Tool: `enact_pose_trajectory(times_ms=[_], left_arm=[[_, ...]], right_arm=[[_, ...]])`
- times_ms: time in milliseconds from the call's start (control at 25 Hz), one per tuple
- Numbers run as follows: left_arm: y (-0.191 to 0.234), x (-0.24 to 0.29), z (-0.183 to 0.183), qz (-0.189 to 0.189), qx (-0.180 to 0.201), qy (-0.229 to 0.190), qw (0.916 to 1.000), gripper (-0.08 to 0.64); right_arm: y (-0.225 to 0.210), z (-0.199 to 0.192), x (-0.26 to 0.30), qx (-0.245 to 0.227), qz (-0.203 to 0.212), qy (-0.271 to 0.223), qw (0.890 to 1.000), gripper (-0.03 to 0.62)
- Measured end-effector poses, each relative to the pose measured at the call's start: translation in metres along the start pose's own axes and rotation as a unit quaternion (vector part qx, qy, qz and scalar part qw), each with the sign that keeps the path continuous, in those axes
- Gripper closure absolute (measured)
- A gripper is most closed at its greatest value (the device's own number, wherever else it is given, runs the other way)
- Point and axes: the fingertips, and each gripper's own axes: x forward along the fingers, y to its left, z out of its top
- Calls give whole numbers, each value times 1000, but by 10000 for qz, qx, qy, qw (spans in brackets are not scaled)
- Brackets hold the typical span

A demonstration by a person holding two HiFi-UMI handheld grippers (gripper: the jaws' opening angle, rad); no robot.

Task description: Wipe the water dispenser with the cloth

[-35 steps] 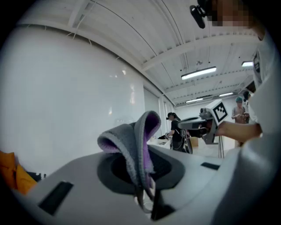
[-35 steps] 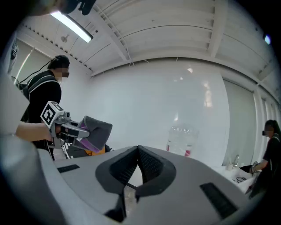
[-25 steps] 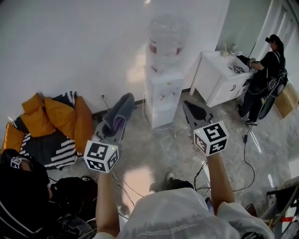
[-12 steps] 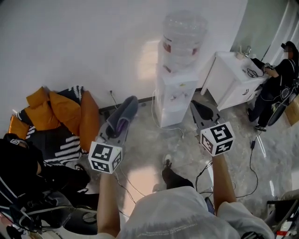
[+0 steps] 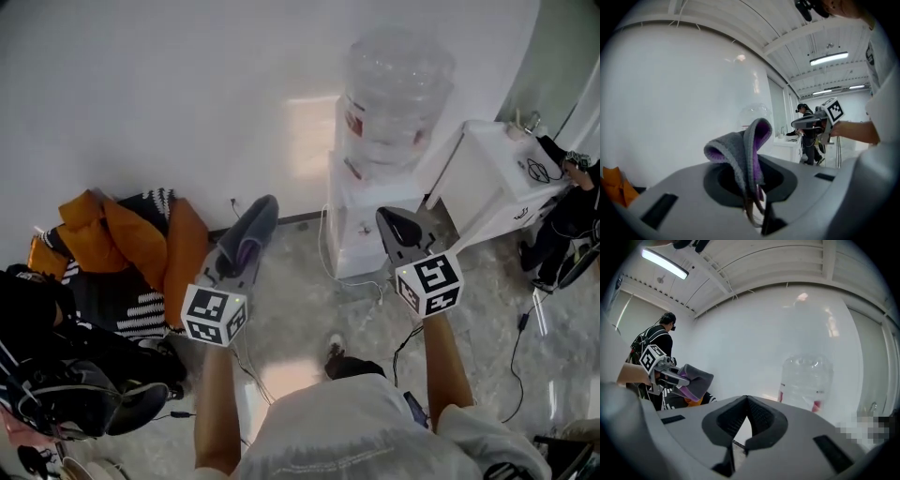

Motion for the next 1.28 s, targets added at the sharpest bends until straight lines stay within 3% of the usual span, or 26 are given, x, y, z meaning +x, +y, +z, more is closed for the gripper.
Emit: enact_pose_trajectory(times_ms=[160, 320, 760, 1000, 1280], left_arm=[[21, 62, 10, 23, -129, -4, 9999, 500], [35, 109, 10, 7, -194, 60, 9998, 500], [59, 178, -22, -177, -454, 326, 9983, 500], [94, 218, -42, -459, -506, 483, 9965, 500], [150, 288, -69, -1274, -375, 757, 9883, 500]], right_arm=[[-32, -9, 50, -117, 224, 81, 9996, 578], [-49, -19, 84, 55, 481, 96, 9988, 578], [-73, -58, 136, 426, 599, 603, 9955, 577], [-85, -67, 164, 548, -78, 756, 9956, 577], [-85, -72, 203, 1028, -756, 975, 9870, 578]])
